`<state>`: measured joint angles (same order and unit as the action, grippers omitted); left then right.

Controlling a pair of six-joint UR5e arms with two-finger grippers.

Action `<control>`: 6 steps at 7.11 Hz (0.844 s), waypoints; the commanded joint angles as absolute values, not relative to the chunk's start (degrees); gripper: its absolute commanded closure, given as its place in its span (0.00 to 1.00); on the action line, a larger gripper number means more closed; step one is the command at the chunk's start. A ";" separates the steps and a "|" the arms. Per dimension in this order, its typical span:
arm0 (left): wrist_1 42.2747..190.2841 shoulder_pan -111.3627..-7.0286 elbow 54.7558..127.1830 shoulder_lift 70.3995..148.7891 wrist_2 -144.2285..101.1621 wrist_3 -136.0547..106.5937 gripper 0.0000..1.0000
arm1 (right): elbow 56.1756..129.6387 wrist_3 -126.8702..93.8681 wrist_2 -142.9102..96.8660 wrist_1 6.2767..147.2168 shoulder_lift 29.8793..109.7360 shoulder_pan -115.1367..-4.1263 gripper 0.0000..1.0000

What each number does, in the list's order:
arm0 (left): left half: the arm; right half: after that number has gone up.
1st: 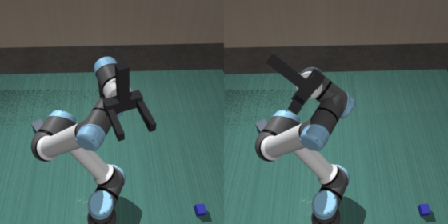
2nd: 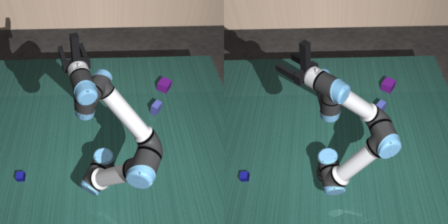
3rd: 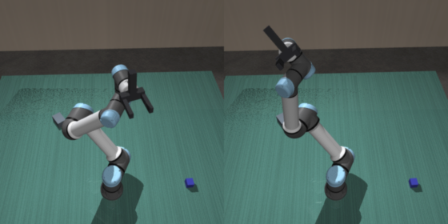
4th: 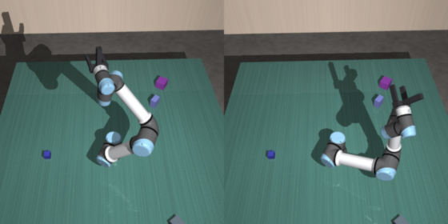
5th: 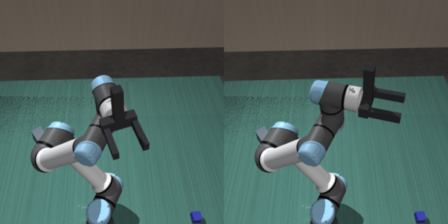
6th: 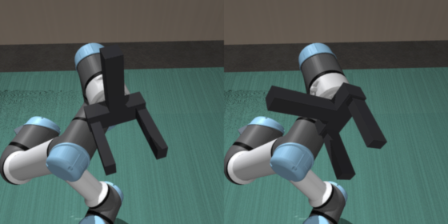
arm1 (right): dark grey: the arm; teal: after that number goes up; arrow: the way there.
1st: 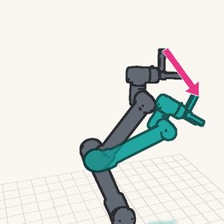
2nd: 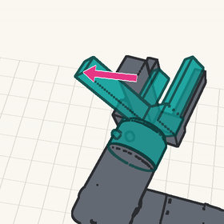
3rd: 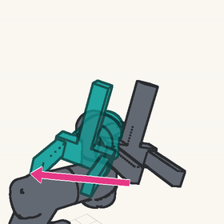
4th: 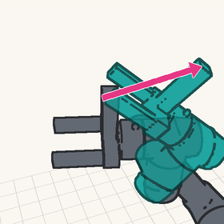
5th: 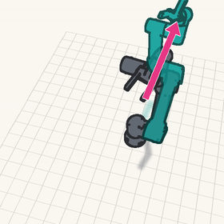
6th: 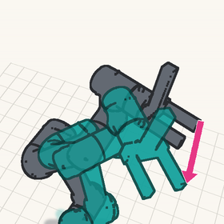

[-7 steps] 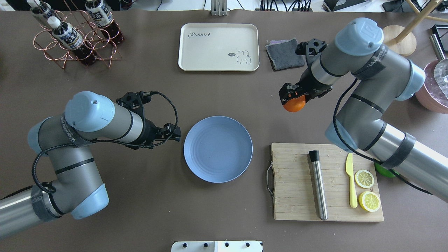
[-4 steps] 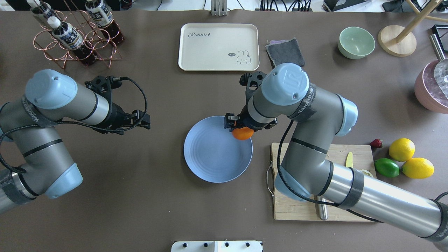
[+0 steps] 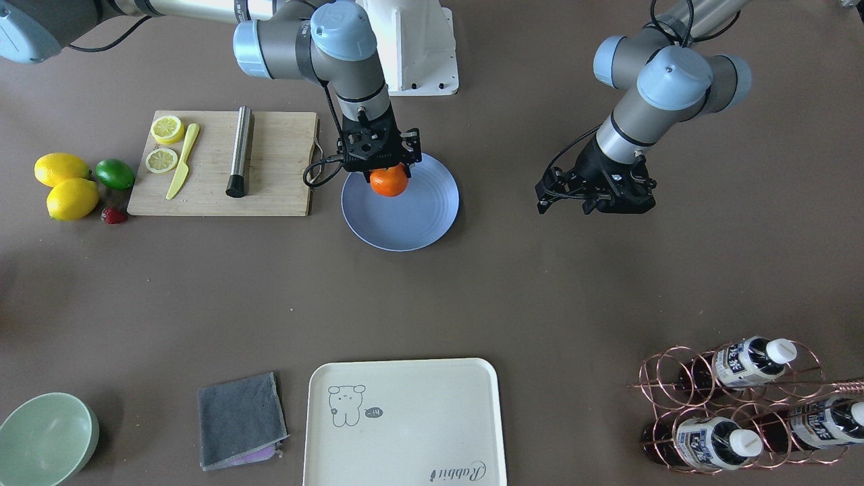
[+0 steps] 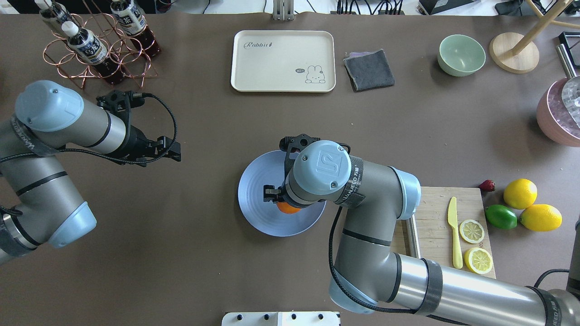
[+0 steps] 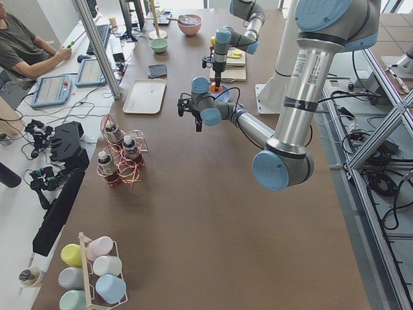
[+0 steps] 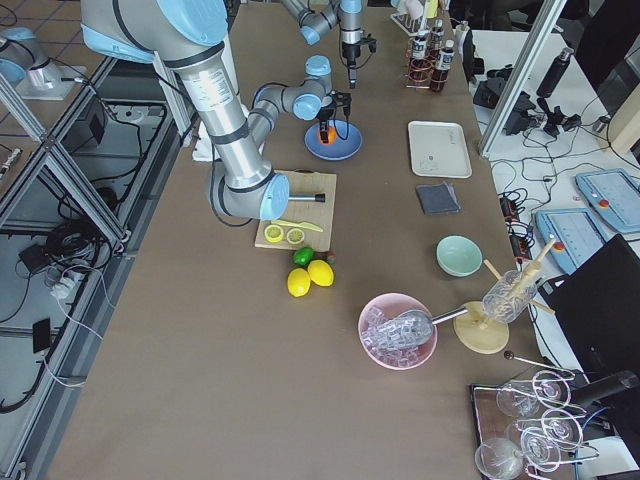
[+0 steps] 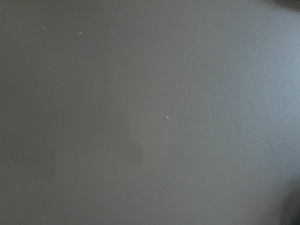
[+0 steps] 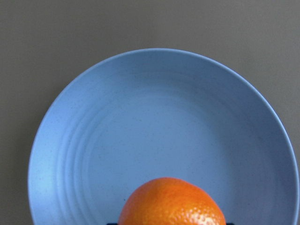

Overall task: Pick orange to plate
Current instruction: 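Carry the orange with the right gripper over the blue plate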

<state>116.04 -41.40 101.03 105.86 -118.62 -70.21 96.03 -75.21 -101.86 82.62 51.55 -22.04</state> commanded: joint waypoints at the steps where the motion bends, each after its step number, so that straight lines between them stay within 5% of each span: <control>1: 116.02 -41.40 100.99 106.17 -118.74 -70.22 0.03 | 92.05 -75.41 -100.99 82.09 49.59 -21.45 1.00; 4: 116.02 -40.87 101.07 106.26 -118.74 -70.66 0.03 | 89.91 -75.50 -100.81 82.00 47.90 -21.44 0.94; 5: 116.02 -40.87 101.07 106.26 -118.74 -70.66 0.03 | 90.26 -74.98 -100.72 81.91 47.90 -21.45 0.01; 6: 116.02 -40.87 100.90 106.17 -118.74 -70.58 0.03 | 90.61 -74.88 -100.72 81.91 47.90 -21.45 0.00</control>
